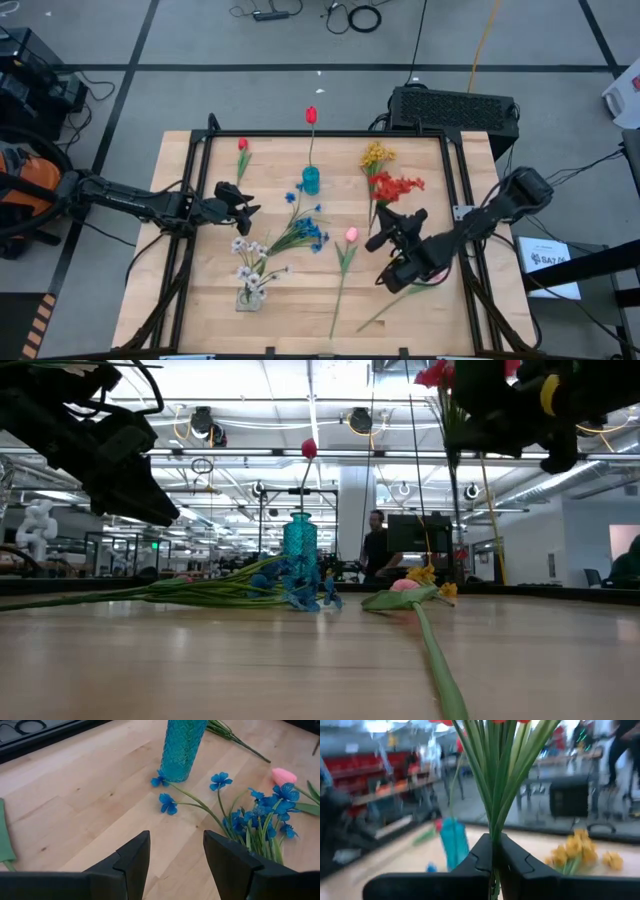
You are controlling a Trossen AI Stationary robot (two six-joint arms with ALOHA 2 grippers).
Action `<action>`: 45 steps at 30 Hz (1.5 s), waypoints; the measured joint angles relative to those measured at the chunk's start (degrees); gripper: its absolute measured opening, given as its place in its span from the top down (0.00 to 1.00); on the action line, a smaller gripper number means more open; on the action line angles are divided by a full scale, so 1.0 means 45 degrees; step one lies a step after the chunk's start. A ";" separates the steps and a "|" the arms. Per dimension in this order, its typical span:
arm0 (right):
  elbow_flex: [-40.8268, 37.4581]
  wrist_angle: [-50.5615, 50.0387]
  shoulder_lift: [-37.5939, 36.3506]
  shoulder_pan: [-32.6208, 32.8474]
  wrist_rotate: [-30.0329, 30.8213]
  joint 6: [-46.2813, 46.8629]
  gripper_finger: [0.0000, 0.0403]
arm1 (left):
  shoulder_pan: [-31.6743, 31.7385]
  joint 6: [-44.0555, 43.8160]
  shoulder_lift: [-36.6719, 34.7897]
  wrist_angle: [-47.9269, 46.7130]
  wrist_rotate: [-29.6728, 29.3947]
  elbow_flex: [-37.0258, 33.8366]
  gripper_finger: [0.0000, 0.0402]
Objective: Sort flowers into vase by color
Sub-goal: Put the orange flowers into the blue flower vase
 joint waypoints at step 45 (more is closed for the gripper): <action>-0.2713 2.5896 0.0899 -0.9650 -1.9349 -1.7991 1.00 | 0.0002 0.0323 0.0021 -0.0034 -0.0060 0.0000 0.52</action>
